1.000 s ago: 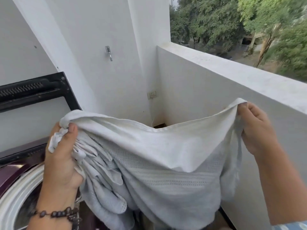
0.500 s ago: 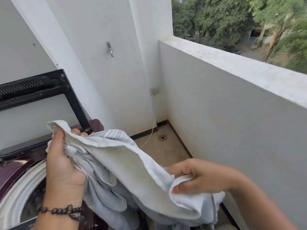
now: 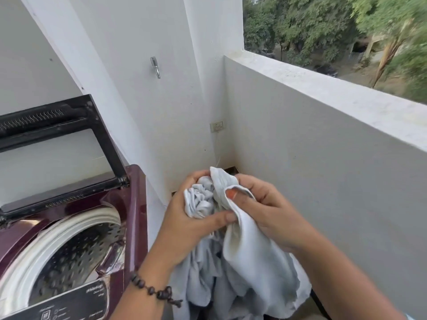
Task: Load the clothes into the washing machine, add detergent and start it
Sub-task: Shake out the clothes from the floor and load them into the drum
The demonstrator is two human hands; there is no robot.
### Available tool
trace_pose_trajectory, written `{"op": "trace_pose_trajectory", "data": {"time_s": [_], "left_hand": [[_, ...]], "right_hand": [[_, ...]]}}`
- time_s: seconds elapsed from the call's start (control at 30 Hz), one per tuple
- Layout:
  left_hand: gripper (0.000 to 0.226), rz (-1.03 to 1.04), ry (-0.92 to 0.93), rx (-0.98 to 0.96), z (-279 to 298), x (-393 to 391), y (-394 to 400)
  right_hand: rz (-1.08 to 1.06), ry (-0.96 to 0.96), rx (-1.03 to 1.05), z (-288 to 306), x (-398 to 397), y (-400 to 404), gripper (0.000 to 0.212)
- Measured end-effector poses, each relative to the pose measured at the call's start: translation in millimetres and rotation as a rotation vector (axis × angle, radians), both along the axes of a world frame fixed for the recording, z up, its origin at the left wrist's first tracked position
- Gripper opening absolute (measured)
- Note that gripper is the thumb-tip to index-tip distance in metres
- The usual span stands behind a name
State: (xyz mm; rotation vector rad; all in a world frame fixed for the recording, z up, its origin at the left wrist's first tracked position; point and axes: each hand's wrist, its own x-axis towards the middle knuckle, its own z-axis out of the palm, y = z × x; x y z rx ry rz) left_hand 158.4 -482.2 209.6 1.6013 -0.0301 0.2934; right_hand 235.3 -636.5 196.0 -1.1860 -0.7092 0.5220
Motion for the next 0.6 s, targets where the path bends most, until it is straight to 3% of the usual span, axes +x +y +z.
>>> {"op": "trace_pose_trajectory", "data": {"time_s": [0.1, 0.23, 0.43, 0.5, 0.6], "left_hand": [[0.079, -0.058, 0.013, -0.149, -1, 5, -11], [0.108, -0.074, 0.077, -0.155, -5, 6, -18], [0.045, 0.012, 0.089, 0.172, 1, 5, -18], [0.034, 0.15, 0.055, 0.179, 3, 5, -8], [0.032, 0.298, -0.037, 0.158, 14, 5, -1]], "right_hand": [[-0.039, -0.016, 0.015, 3, -3, 4, 0.015], [-0.1, -0.061, -0.057, 7, 1, 5, 0.017], [-0.249, -0.263, -0.263, 11, 14, -8, 0.037], [-0.336, -0.351, -0.346, 9, 21, -14, 0.039], [-0.276, -0.502, -0.512, -4, 30, -20, 0.022]]}}
